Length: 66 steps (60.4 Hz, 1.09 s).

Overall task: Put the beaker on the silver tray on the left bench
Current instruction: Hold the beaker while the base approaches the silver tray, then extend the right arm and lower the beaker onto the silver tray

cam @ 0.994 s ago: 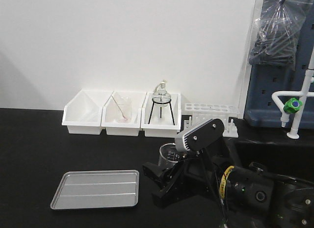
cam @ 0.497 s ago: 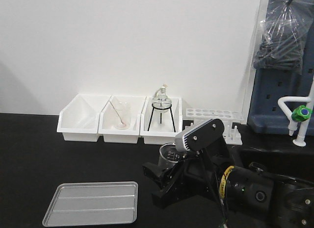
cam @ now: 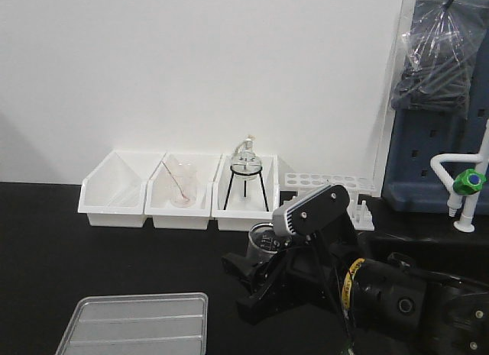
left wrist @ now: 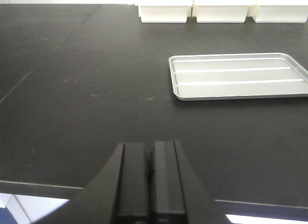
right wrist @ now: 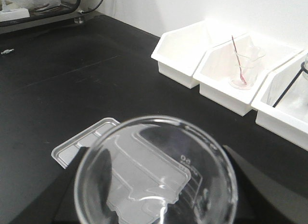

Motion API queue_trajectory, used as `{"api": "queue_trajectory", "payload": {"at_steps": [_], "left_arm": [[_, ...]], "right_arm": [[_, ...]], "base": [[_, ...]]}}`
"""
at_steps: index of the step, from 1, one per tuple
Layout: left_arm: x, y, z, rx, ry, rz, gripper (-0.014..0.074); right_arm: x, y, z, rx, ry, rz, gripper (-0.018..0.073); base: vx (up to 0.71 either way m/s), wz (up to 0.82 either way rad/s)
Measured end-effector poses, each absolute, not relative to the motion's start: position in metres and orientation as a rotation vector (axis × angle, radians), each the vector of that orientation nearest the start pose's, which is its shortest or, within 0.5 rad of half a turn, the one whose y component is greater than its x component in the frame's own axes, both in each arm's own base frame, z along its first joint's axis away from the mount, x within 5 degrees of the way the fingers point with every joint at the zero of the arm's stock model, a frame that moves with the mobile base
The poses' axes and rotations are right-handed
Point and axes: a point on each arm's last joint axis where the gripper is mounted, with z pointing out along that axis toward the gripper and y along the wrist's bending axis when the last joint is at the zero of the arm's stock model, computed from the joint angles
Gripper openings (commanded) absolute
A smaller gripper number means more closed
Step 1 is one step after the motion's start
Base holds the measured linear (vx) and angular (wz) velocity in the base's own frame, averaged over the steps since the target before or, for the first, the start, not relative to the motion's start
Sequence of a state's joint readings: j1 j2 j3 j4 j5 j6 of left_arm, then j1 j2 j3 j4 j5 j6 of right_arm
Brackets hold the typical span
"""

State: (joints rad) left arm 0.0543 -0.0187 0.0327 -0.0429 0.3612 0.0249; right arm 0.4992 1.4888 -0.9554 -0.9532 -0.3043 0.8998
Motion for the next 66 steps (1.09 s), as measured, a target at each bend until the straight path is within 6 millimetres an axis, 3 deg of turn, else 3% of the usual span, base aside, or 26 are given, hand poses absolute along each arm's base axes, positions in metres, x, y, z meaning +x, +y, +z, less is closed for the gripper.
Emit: {"api": "queue_trajectory", "payload": {"at_steps": [27,37,66], "left_arm": [[0.053,0.001,0.171,-0.054,1.858,0.013,0.0001],[0.053,0.001,0.171,-0.054,1.858,0.013,0.0001],[0.053,0.001,0.171,-0.054,1.858,0.013,0.0001]], "right_arm": [[0.284,0.181,0.296,-0.657,1.742,0.559,-0.0011],[0.291,0.191,0.288,-0.688,1.719,0.627,-0.0011],[0.388,0.253,0.219,-0.742,1.727,0.724,-0.0011]], "base": [[0.0,-0.01],[0.0,0.0],[0.0,0.0]]}}
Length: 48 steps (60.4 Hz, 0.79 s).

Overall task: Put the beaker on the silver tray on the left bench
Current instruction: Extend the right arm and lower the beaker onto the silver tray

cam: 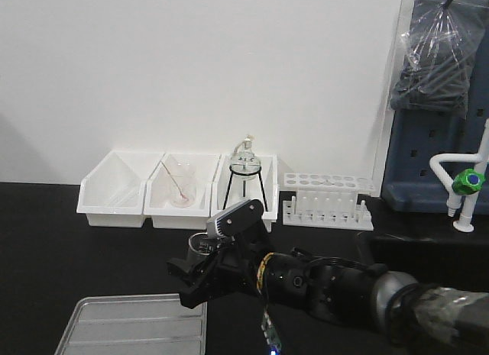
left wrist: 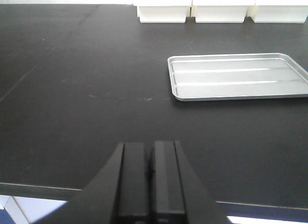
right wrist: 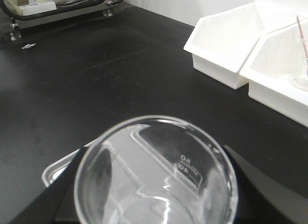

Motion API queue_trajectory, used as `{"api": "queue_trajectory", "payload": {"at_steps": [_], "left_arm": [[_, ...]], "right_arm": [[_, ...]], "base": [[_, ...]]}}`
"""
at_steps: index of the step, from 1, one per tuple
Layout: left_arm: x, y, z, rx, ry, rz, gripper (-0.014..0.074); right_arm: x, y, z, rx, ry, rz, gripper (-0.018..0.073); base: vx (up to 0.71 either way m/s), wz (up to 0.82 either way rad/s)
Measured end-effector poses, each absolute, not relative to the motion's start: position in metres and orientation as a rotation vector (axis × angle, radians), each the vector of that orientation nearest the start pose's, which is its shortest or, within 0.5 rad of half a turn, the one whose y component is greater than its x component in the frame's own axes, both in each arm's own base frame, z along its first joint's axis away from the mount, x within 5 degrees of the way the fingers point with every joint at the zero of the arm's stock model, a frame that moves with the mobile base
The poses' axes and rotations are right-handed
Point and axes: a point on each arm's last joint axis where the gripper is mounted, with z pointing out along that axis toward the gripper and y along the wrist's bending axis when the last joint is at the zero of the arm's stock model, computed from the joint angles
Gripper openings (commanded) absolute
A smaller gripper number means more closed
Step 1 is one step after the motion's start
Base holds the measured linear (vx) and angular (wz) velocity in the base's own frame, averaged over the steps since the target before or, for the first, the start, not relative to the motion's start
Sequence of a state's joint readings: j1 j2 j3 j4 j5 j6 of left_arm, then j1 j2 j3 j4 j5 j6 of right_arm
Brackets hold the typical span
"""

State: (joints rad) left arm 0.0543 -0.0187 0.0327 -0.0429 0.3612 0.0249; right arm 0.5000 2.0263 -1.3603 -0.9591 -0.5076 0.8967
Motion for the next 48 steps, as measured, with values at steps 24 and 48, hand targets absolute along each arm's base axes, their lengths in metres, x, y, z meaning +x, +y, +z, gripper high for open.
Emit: {"api": "queue_trajectory", "payload": {"at_steps": [24,48], "left_arm": [[0.053,0.001,0.171,-0.054,1.858,0.013,0.0001],[0.053,0.001,0.171,-0.054,1.858,0.013,0.0001]], "right_arm": [[0.407,0.305,0.146,-0.871,1.789,0.701,-0.0011],[0.409,0.309,0.097,-0.897,1.885,0.683,0.0025]], "base": [[0.0,0.0],[0.0,0.0]]}}
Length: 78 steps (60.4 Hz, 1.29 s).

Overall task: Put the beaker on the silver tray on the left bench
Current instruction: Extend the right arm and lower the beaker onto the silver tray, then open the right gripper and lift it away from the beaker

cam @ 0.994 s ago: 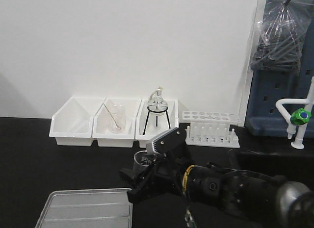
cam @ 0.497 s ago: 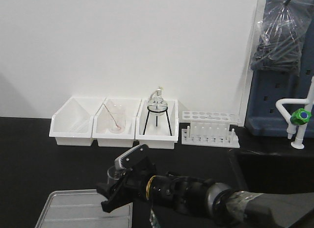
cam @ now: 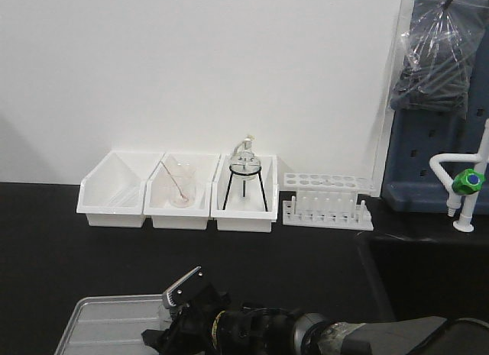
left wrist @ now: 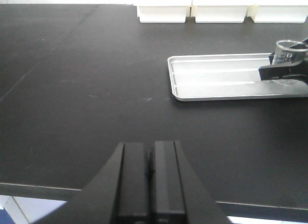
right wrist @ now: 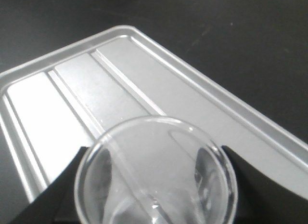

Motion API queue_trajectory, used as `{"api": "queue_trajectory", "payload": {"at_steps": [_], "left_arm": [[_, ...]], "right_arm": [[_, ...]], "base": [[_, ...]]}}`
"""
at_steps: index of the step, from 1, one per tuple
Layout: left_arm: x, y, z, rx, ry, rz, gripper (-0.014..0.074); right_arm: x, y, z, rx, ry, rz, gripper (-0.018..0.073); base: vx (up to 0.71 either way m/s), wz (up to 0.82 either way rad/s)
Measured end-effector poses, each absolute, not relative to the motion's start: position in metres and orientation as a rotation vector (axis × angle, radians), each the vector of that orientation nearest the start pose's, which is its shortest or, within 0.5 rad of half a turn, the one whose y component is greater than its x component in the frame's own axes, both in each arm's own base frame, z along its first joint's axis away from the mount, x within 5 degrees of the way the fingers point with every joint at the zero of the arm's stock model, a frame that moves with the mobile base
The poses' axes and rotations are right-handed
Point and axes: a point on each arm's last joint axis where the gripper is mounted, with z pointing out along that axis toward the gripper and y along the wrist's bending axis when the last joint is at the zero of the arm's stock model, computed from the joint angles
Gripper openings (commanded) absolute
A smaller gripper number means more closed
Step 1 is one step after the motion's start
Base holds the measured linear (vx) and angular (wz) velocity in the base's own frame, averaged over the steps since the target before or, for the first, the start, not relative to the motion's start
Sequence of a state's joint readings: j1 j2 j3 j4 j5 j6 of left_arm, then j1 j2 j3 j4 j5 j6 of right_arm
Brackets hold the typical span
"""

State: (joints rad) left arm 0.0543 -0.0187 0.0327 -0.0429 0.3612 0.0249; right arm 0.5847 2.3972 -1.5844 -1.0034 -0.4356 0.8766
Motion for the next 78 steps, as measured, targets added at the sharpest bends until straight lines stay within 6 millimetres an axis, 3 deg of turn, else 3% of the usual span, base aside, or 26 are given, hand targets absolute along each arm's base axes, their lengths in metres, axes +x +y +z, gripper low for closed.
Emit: {"api": "queue_trajectory", "payload": {"at_steps": [38,68,78], "left_arm": [[0.053,0.001,0.171,-0.054,1.858,0.013,0.0001],[0.053,0.001,0.171,-0.054,1.858,0.013,0.0001],[0.053,0.001,0.171,-0.054,1.858,0.013,0.0001]], "right_arm": [[0.41,0.307,0.095,-0.89,1.91,0.648,0.0286],[0.41,0.306,0.093,-0.887,1.92,0.636,0.0597],[0.41,0.307,0.085,-0.88,1.932,0.658,0.0604]], "base": [[0.0,0.0],[0.0,0.0],[0.0,0.0]]}}
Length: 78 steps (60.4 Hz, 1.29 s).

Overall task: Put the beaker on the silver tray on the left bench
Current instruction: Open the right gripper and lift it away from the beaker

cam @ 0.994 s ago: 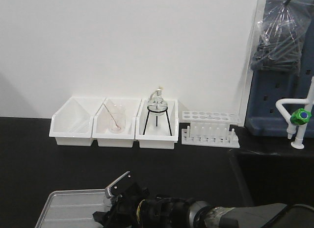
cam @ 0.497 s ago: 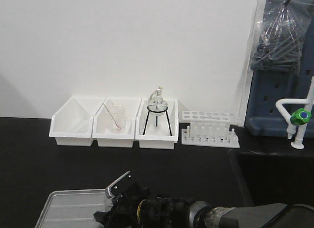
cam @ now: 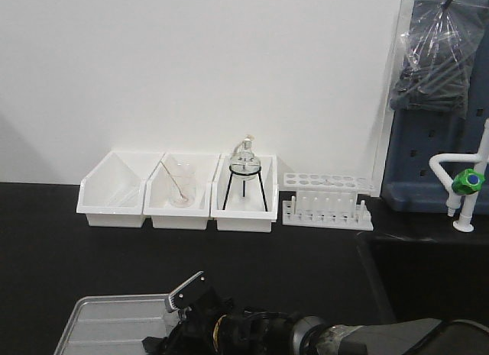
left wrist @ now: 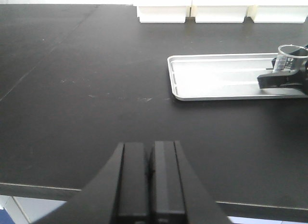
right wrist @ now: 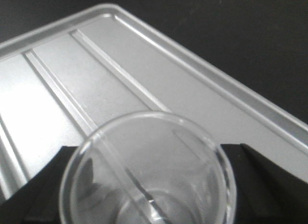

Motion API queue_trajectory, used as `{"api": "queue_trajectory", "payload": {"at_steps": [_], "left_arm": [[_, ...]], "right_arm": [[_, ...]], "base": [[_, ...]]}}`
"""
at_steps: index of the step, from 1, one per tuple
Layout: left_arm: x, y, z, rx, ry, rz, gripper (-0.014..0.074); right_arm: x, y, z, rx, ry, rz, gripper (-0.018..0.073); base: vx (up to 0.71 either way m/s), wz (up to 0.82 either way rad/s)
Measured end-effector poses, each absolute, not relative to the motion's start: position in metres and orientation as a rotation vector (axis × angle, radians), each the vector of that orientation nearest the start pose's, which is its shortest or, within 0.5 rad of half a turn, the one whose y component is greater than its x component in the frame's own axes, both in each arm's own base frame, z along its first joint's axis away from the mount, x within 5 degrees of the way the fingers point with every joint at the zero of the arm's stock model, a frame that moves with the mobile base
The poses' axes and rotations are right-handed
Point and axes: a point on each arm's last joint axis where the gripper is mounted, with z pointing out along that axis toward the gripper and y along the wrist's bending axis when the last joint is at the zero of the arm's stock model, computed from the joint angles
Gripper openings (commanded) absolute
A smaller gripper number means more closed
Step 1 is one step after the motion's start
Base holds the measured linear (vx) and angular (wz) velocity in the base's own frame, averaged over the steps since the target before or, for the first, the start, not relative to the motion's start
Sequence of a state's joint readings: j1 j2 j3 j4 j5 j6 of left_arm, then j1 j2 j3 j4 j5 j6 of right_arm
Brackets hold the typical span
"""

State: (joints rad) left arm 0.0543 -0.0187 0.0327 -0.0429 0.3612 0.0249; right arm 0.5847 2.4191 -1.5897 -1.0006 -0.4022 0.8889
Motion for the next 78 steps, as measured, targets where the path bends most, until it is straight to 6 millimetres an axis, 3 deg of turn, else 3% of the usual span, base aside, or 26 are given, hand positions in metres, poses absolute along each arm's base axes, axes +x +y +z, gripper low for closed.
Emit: {"api": "queue_trajectory", "payload": {"at_steps": [13,24,46,51,59,65,78], "left_arm": [[0.053,0.001,0.171,-0.054,1.858,0.013,0.0001],[0.053,0.001,0.171,-0.054,1.858,0.013,0.0001],[0.053,0.001,0.171,-0.054,1.858,0.013,0.0001],[0.053,0.001,0.171,-0.054,1.858,0.013,0.0001],[0.053,0.001,0.171,-0.054,1.858,0.013,0.0001],[0.053,0.001,0.171,-0.054,1.858,0.013,0.0001],[0.053,0.001,0.171,-0.054,1.858,0.013,0.0001]], "right_arm": [[0.411,0.307,0.087,-0.871,1.929,0.668,0.0592],[0.412,0.307,0.107,-0.866,1.889,0.668,0.0592],[0.409,0.306,0.18,-0.818,1.759,0.689,0.0589],[0.403,0.304,0.208,-0.774,1.729,0.746,0.0589],[0.378,0.295,0.258,-0.79,1.655,0.832,0.0589],[0.348,0.278,0.292,-0.859,1.613,0.83,0.0589],[0.281,0.237,0.341,-0.944,1.525,0.78,0.0589]], "base": [[0.0,0.0],[0.0,0.0],[0.0,0.0],[0.0,0.0],[0.0,0.0],[0.0,0.0],[0.0,0.0]]}}
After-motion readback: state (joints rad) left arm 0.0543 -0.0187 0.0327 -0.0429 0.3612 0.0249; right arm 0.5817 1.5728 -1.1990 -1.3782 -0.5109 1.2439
